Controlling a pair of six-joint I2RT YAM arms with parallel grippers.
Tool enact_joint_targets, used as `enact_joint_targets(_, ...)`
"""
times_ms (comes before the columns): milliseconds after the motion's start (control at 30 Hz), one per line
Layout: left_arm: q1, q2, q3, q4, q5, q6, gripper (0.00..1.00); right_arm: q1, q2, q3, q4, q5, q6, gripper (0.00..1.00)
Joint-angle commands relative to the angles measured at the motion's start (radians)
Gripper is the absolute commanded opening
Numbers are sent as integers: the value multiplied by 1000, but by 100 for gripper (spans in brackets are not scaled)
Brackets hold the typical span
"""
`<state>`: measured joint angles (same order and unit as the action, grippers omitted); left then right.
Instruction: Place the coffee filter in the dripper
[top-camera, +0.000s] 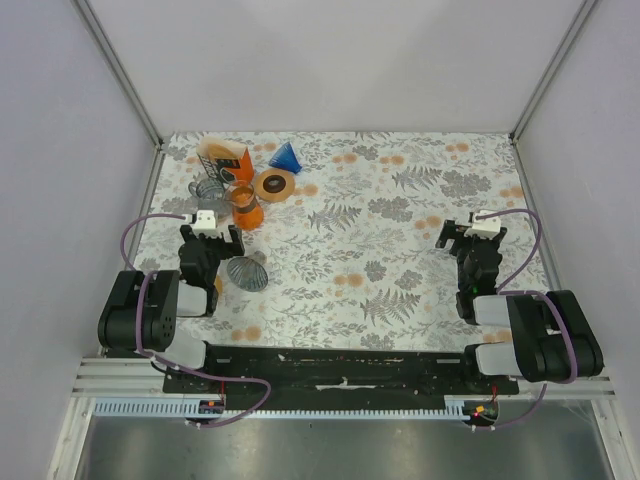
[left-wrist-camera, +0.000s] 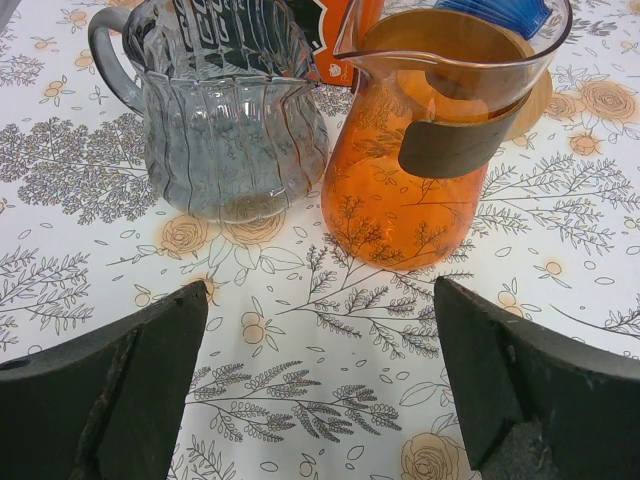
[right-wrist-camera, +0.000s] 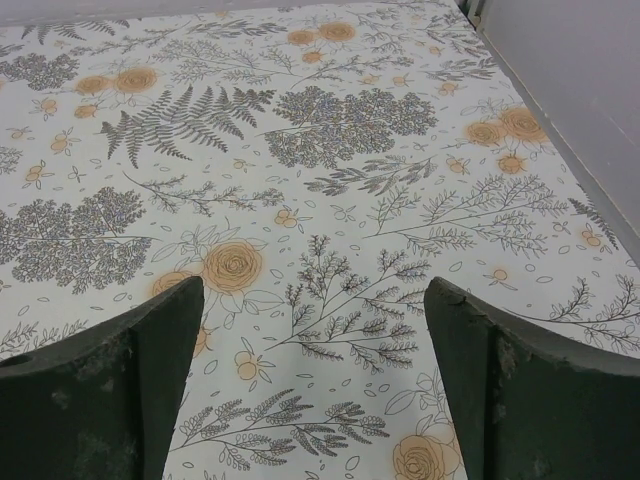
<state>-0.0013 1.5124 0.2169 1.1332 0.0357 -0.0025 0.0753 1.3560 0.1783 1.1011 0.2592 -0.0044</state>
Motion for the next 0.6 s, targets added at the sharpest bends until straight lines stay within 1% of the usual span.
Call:
enact_joint_targets(0, 0, -3, 15, 48, -10, 21, 100, -3, -35, 30, 13, 46, 3, 98)
enact_joint_targets(33, 0, -3, 16, 46, -8, 21, 100, -3, -52, 35, -28, 41, 3, 98)
enact_joint_targets(100, 0, -3, 16, 45, -8, 22, 100, 0, -75, 41, -36, 23, -6, 98)
enact_joint_targets(133, 0, -4, 15, 45, -8, 21, 100, 0, -104, 55, -87, 20, -3, 98)
enact_joint_targets(233, 0, -9, 12, 53, -4, 22, 100, 0, -230, 133, -327, 38, 3, 98)
enact_joint_targets(300, 0, -44, 18, 18, -16, 13, 100, 0, -300, 205, -475, 11, 27, 98)
enact_joint_targets(333, 0, -75, 38, -54, -10, 13, 100, -2, -329, 239, -539, -17, 29, 98)
enact_joint_targets(367, 32, -102, 73, -137, 18, 13, 100, 0, -356, 274, -596, -49, 33, 98)
enact_joint_targets(433, 47, -122, 154, -283, 53, 13, 97, 0, -395, 341, -686, -90, 75, 98)
enact_joint_targets(467, 53, -138, 198, -381, 87, 16, 95, 0, -406, 381, -733, -119, 102, 98)
enact_joint_targets(533, 64, -176, 277, -531, 183, 86, 88, 0, -413, 497, -843, -213, 124, 98)
enact_joint_targets(567, 72, -193, 320, -596, 206, 102, 86, 0, -410, 547, -884, -256, 133, 98)
